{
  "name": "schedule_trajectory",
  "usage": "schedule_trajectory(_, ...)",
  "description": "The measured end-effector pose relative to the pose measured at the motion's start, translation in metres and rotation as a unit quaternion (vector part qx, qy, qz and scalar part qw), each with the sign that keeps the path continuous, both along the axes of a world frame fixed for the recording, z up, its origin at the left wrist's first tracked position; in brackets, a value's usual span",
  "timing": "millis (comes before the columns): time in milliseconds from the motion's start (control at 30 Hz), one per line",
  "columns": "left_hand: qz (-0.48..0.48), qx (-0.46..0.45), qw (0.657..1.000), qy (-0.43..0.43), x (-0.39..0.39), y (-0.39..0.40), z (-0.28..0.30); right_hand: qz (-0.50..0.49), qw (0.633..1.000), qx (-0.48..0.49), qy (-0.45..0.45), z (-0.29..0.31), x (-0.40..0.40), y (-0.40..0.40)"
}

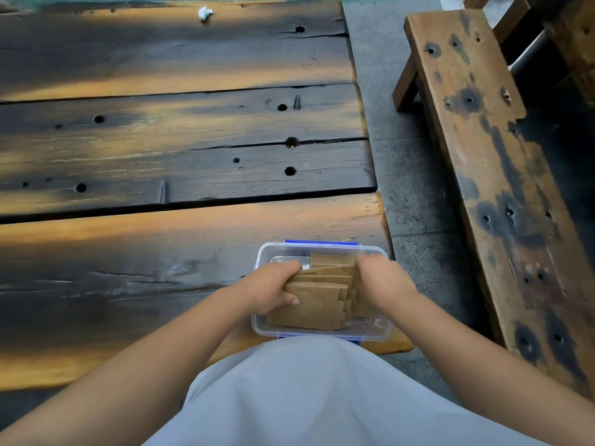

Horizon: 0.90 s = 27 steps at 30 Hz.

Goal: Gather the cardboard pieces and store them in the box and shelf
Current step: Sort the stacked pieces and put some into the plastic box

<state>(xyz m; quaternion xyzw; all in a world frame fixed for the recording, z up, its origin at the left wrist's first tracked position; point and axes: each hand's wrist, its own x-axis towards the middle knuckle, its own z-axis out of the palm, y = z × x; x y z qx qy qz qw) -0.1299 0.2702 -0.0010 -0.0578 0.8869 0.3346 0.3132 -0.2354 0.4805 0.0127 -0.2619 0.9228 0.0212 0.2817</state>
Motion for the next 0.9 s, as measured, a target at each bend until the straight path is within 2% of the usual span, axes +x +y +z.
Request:
schedule_trajectory(167,-0.039,0.025,0.999,0.007,0.004,-0.005,0.002,0.010,0.998,-0.052,-0.040,0.008,-0.014,-0.001)
schedule_trajectory(367,-0.046,0.052,0.998,0.007,0.006,-0.011,0.007,-0.003,0.990,-0.143,-0.013,0.012,-0.031,0.000)
schedule_trajectory(500,-0.048,0.072,0.996,0.008,-0.004,-0.003,0.005,0.004,0.992,-0.117,-0.042,0.006,-0.020,-0.013)
schedule_trajectory(567,-0.056,0.073,0.996,0.007,-0.010,0.001,0.004,0.007,0.995,-0.094,-0.028,0.006,-0.018,-0.016)
schedule_trajectory(767,-0.039,0.072,0.997,-0.014,-0.015,0.002,-0.006,0.060,0.997,0.033,-0.035,0.005,-0.013,-0.005)
schedule_trajectory(900,-0.028,0.029,0.999,-0.017,-0.023,0.008,-0.009,0.051,0.999,0.005,0.007,0.003,0.000,0.001)
